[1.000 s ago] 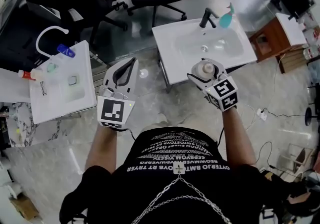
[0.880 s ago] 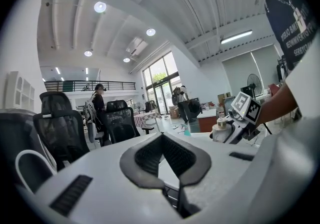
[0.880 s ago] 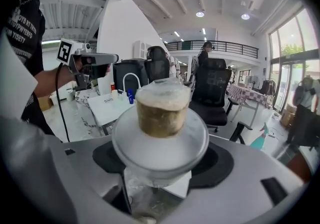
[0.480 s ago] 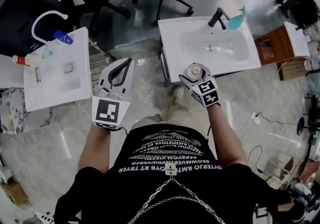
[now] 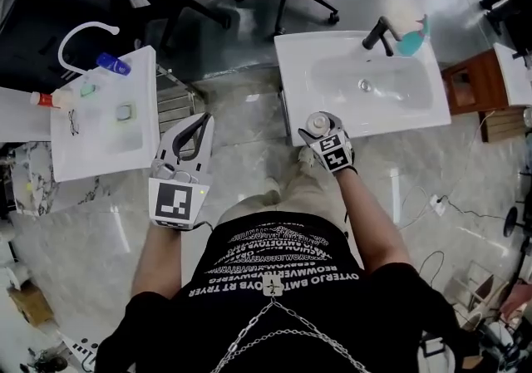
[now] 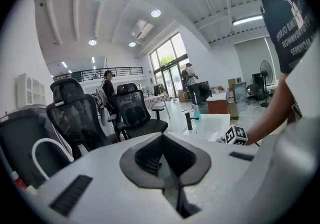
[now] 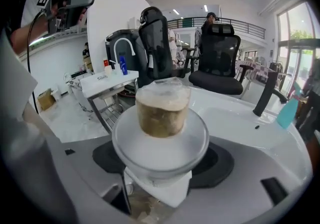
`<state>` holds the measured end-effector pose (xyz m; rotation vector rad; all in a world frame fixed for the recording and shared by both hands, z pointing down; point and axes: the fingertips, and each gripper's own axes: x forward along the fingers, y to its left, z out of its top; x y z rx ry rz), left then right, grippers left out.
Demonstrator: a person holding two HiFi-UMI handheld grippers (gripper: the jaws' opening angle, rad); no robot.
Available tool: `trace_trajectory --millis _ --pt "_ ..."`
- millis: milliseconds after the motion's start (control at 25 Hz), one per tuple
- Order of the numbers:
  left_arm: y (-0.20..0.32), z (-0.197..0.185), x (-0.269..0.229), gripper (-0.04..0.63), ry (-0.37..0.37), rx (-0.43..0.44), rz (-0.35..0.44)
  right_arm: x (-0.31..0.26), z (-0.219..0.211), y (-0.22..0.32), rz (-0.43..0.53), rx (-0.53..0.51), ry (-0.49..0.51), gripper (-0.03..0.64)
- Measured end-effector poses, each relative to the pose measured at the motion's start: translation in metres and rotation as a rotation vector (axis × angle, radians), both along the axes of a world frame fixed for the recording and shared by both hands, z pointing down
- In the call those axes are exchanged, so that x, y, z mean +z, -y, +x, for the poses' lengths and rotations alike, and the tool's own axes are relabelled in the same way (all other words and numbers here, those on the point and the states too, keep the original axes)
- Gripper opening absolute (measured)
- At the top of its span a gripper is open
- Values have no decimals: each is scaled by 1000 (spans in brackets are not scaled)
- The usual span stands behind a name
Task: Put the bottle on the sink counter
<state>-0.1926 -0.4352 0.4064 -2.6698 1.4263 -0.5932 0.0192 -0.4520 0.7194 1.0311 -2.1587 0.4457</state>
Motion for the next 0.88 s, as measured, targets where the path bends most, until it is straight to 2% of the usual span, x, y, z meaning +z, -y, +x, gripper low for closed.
trace_trajectory --millis 240,560,720,880 --pt "17 8 14 5 48 -27 -28 38 -3 11 -41 -51 0 337" --pt "29 14 14 5 66 -72 -35 45 -8 13 -10 -110 -5 339" --pt "31 16 12 6 39 -91 -26 47 -11 7 -12 -138 -9 337" --pt "26 14 13 6 29 -107 -29 49 -15 -2 -67 -178 29 365"
